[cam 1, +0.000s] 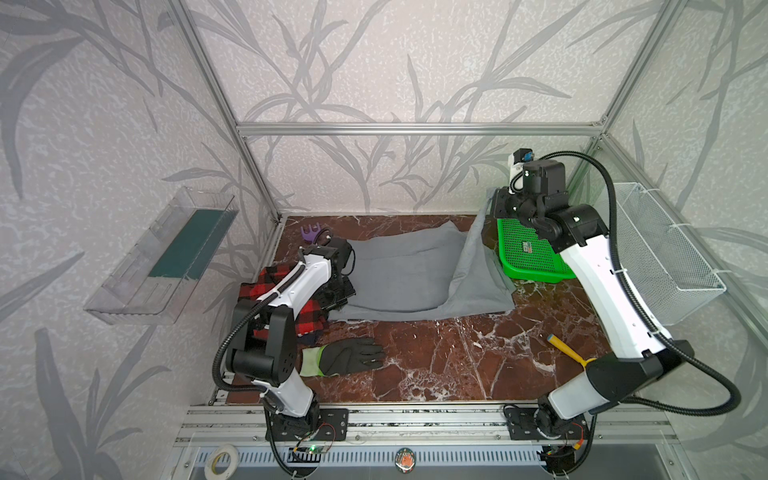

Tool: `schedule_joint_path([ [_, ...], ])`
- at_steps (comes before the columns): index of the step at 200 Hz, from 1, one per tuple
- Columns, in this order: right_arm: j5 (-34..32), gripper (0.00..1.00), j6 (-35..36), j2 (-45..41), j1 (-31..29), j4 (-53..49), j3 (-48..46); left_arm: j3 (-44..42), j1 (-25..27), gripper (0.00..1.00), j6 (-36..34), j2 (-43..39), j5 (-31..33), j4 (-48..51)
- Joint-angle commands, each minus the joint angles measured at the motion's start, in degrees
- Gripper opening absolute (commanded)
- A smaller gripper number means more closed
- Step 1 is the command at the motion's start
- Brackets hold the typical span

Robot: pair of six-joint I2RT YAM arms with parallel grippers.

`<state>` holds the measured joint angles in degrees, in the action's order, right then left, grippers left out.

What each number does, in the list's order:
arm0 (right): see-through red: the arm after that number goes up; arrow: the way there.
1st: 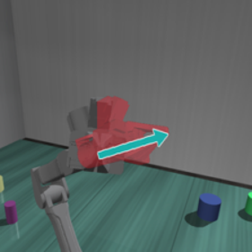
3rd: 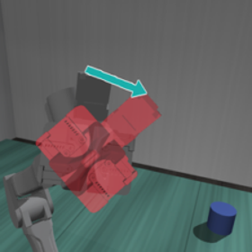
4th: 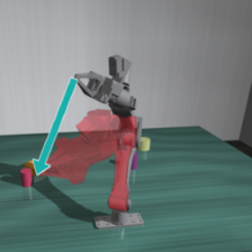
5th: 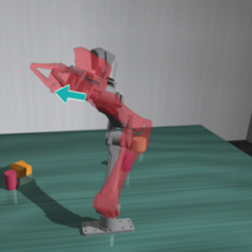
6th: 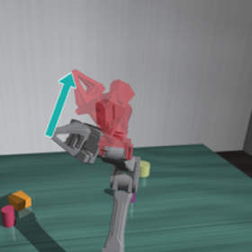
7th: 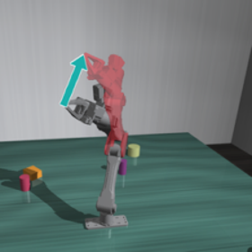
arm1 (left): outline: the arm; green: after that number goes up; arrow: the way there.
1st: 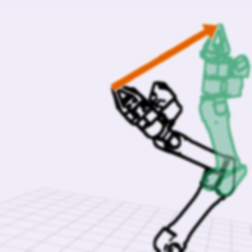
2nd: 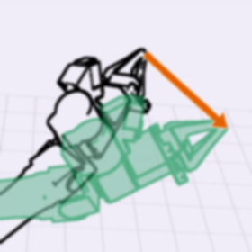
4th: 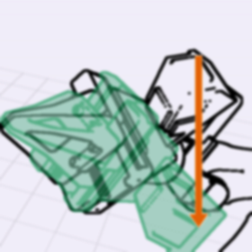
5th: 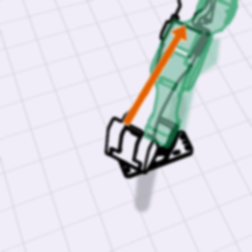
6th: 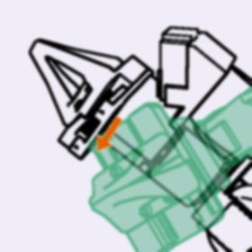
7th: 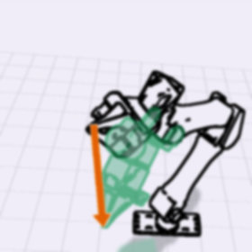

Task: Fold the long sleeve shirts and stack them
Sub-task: 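Carry the held sleeve to the shirt's far edge and release it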

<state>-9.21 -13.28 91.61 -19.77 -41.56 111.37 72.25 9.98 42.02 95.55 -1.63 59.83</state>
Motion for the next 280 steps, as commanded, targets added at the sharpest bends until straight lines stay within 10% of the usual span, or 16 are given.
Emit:
schedule_joint_path([
  [1, -1.75, 0.0, 2.01, 3.04, 0.52, 3.36, 3.66, 3.01, -0.83, 0.0, -0.7, 2.44, 0.88, 1.92],
  [80, -3.36, 0.0, 4.28, 16.18, 2.19, 4.24, 10.56, 4.53, -3.19, 0.03, -1.58, 6.5, 0.31, 1.68],
  [202, -5.98, 0.0, 6.2, 33.22, 4.1, -1.53, 25.72, 6.9, -3.7, 0.68, -0.74, 0.35, -1.95, 1.26],
  [256, -0.78, 0.0, 4.86, 38.52, 4.43, -8.19, 32.32, 2.72, -0.33, 0.71, 0.36, -5.82, -0.32, -3.03],
  [280, 0.08, 0.27, 3.34, 39.83, 4.52, -12.18, 34.7, 1.79, 1.39, 0.72, 1.02, -6.21, -0.7, -4.1],
])
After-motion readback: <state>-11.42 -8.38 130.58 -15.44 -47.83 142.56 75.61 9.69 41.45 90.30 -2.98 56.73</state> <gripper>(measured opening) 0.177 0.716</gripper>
